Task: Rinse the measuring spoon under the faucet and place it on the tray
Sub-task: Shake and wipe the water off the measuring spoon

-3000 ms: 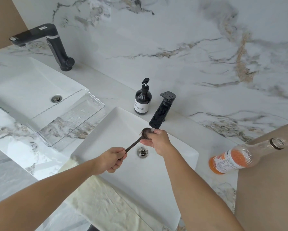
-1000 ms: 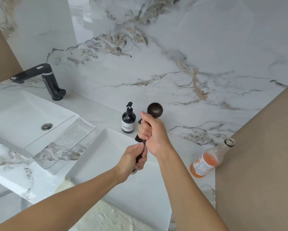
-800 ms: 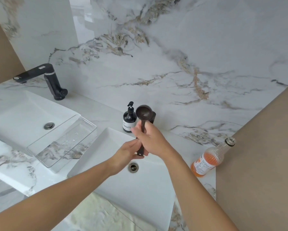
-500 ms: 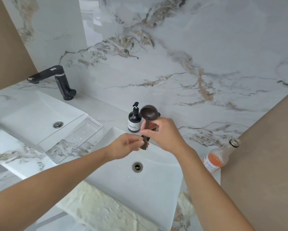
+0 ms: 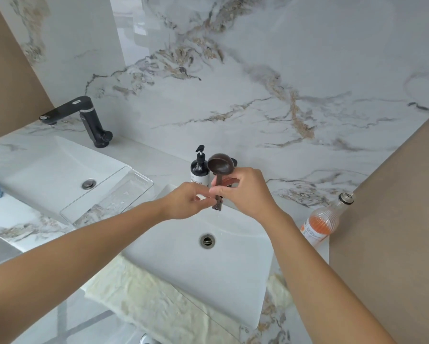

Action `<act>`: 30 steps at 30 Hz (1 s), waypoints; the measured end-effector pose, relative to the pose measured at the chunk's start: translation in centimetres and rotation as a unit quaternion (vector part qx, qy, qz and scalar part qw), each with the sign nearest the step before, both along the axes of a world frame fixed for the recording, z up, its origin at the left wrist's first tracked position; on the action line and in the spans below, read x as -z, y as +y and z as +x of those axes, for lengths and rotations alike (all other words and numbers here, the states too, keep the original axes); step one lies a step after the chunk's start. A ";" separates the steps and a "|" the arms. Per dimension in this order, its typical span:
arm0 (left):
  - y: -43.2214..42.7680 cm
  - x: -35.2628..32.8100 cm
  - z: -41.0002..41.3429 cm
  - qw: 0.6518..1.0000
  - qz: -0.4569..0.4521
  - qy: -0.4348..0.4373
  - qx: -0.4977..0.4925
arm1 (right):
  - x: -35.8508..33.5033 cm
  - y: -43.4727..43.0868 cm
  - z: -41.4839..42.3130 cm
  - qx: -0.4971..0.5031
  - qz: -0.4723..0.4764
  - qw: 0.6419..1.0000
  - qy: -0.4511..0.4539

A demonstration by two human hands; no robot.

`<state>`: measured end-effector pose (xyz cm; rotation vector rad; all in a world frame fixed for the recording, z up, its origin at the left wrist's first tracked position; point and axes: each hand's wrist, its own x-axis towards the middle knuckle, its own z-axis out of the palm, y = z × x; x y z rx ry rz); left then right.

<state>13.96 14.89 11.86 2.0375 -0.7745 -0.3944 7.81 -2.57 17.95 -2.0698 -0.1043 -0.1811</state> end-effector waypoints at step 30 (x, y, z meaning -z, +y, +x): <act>7.5 4.8 8.5 0.948 0.059 0.202 0.240 | 8.1 12.1 0.8 0.413 0.372 0.826 0.095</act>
